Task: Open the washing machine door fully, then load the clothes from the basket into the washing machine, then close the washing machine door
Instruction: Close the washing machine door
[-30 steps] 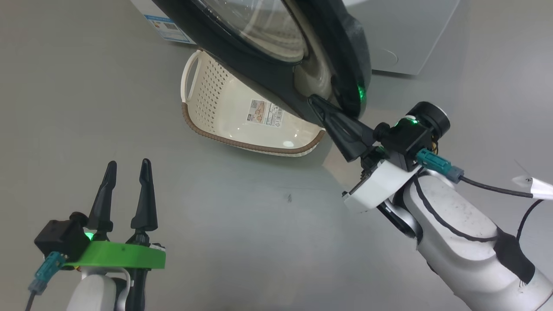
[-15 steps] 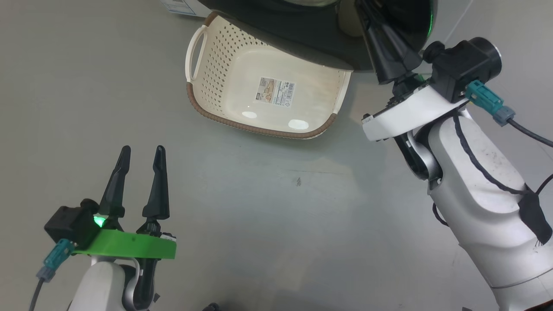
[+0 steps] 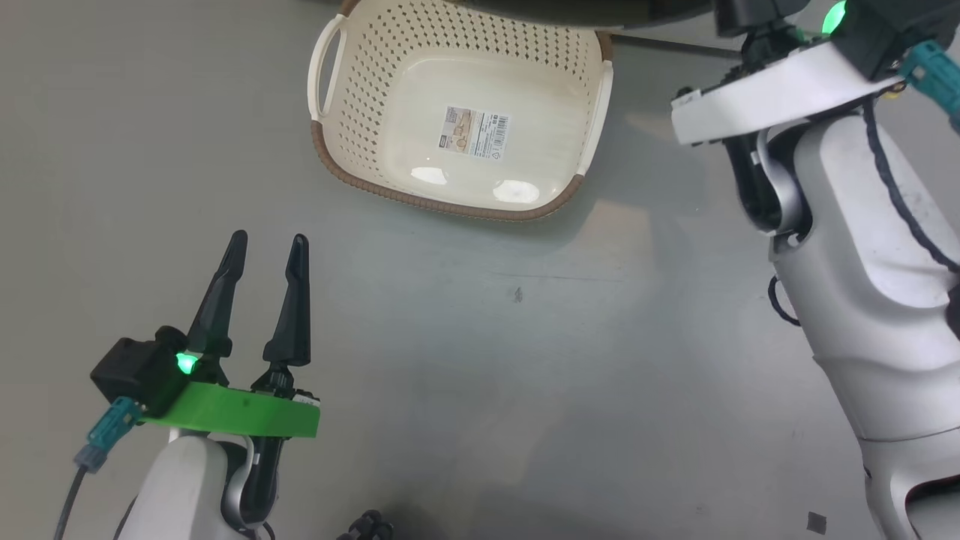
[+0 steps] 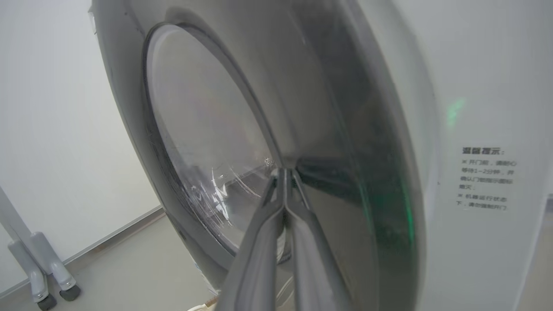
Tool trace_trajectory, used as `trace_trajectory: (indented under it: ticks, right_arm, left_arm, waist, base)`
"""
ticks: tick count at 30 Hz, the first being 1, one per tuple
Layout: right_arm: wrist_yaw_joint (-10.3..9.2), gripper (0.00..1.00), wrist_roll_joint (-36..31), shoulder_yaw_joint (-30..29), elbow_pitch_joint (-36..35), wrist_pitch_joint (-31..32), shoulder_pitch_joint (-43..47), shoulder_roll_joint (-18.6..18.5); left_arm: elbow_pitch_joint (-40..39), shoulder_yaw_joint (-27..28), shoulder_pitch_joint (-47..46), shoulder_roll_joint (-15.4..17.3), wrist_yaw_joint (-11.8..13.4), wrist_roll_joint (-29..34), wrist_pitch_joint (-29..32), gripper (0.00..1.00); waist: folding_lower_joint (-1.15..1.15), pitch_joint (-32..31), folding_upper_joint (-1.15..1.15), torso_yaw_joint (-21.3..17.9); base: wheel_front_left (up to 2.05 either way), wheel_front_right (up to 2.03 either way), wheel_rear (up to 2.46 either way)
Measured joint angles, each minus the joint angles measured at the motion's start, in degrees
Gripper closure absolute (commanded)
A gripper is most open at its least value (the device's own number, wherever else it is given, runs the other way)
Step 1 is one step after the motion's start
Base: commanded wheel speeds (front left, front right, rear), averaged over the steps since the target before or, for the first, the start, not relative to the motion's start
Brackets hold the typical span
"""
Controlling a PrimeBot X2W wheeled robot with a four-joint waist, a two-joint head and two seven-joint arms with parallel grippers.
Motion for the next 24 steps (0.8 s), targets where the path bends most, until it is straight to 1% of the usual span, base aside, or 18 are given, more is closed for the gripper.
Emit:
trace_trajectory:
  ticks: [3,8,17,24]
  right_arm:
    - [-0.19,1.0,0.0,-1.51,0.03,0.0,-2.5,0.12]
    - [-0.21,1.0,-0.09,-1.94,0.88,0.0,-6.61,0.64]
    - [-0.23,1.0,-0.81,-3.66,2.18,0.0,-13.96,1.41]
    - [-0.03,1.0,-1.66,-4.02,2.83,-0.09,-16.03,2.13]
  left_arm:
    - [-0.21,-0.14,-0.32,0.41,0.0,0.0,0.0,0.0]
    - [-0.65,-1.11,-0.87,0.91,0.0,-0.43,0.0,0.0]
    - [-1.55,-2.82,-3.37,0.68,0.0,-0.99,0.0,0.0]
    - [-1.21,-3.22,-4.39,0.31,0.0,-1.15,0.0,0.0]
  waist:
    - [0.0,0.84,0.0,0.0]
    - [0.0,2.5,0.0,-0.12]
    - [0.0,5.83,0.0,-0.19]
    - [0.0,7.63,0.0,0.25]
  base:
    - [0.0,0.0,0.0]
    - [0.0,0.0,0.0]
    - [0.0,0.0,0.0]
    - [0.0,0.0,0.0]
